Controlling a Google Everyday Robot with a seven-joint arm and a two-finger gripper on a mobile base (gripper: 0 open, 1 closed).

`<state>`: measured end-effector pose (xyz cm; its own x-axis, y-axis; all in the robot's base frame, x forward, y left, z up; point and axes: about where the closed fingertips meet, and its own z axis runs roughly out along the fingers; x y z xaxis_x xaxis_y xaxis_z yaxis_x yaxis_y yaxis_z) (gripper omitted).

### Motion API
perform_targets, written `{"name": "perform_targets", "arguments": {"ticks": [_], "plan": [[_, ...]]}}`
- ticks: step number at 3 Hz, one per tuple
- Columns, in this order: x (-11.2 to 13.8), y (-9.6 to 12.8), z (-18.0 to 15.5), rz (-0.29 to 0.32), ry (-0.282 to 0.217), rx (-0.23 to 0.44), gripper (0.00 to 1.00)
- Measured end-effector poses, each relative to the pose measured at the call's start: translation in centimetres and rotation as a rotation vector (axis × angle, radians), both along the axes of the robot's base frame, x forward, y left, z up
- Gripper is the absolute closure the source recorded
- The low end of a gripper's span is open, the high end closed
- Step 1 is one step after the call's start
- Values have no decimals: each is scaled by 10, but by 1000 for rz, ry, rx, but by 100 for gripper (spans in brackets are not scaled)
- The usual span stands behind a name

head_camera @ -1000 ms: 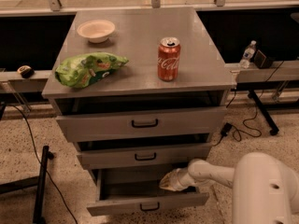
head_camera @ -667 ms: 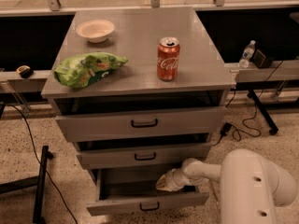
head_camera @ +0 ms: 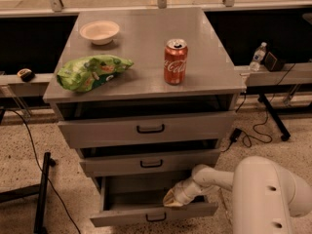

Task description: Open bottom drawer

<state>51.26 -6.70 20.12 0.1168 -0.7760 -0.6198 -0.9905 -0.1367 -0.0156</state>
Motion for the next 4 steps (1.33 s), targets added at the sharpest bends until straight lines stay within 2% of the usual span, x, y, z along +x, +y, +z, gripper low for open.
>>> {"name": "perform_targets", "arguments": {"ticks": [1, 2, 3, 4], "plan": [[-12, -1, 2, 27, 19, -16, 100], [-37, -6, 4, 63, 53, -53, 100], [-47, -14, 25, 59, 32, -39, 100], [-33, -8, 50, 34, -52, -56, 100]]}}
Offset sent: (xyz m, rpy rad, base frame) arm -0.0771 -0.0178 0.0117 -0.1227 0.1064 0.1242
